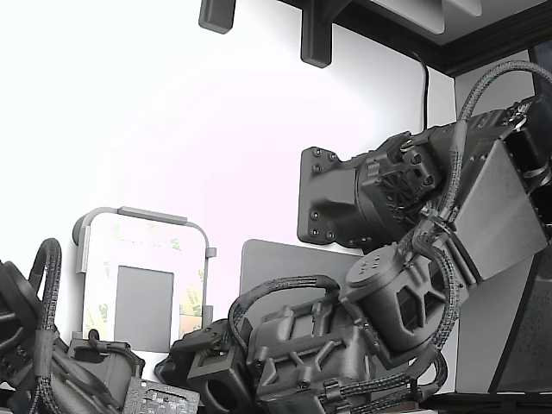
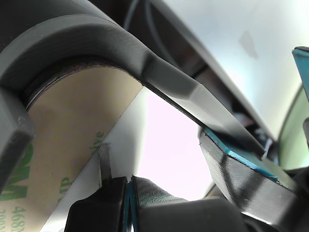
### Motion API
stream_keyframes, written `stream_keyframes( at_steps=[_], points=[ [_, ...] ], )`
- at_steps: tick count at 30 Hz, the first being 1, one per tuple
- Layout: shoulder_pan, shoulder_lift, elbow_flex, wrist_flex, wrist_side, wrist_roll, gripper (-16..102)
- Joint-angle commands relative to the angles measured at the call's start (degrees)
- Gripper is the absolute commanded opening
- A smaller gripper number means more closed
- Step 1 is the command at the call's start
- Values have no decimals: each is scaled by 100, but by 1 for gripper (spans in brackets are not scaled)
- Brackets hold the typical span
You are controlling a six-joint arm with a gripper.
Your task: Peel off protective film from adhesive tape.
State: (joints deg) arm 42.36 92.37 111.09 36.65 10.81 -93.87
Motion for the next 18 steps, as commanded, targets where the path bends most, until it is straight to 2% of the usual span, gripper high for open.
stream_keyframes(
  at_steps=[1, 18],
  points=[
    [-88, 149, -88, -18, -9, 0, -11],
    [0, 202, -176, 114, 9, 114, -11]
  ],
)
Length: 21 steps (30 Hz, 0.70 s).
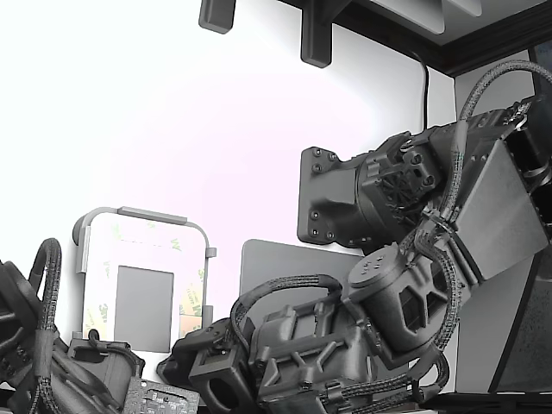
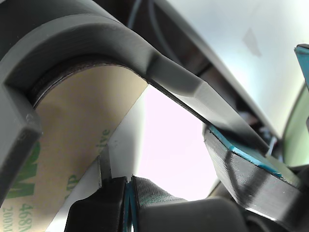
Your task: Peel off protective film from adhesive tape.
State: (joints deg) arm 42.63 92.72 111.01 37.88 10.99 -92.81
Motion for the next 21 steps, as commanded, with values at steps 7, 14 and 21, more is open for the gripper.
stream_keyframes(
  at_steps=[7, 14, 21],
  points=[
    [-26, 132, -264, 79, -18, 0, -11],
    [-26, 97, -343, 123, -26, 0, -11],
    [-26, 97, -343, 123, -35, 0, -11]
  ],
)
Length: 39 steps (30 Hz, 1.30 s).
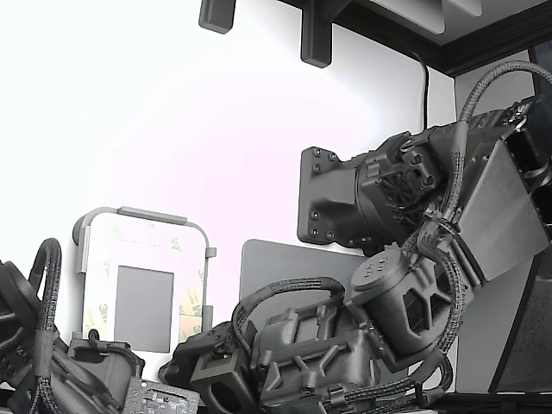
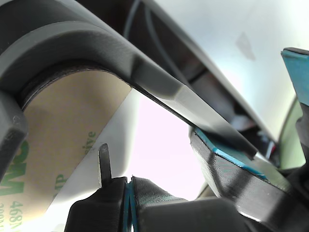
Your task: Peel off protective film from adhesive tape.
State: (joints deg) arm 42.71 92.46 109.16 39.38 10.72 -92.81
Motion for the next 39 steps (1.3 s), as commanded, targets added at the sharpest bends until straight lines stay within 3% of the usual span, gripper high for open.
stream_keyframes(
  at_steps=[1, 39],
  points=[
    [-35, 114, -158, -44, -9, -9, -11],
    [-79, 158, 9, -176, -35, -18, -11]
  ],
)
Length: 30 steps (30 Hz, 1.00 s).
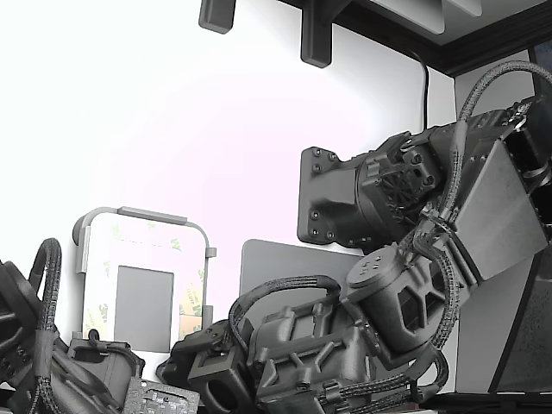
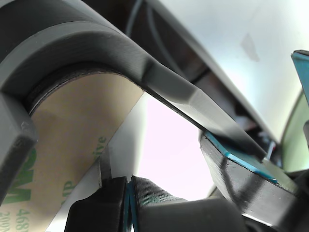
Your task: Peel off protective film from adhesive tape.
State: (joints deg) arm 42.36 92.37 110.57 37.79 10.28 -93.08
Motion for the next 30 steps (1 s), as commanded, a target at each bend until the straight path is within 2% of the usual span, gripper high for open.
stream_keyframes(
  at_steps=[1, 30],
  points=[
    [-44, 176, -132, -18, 9, 18, -11],
    [26, 237, -176, 97, 18, 123, -11]
  ],
)
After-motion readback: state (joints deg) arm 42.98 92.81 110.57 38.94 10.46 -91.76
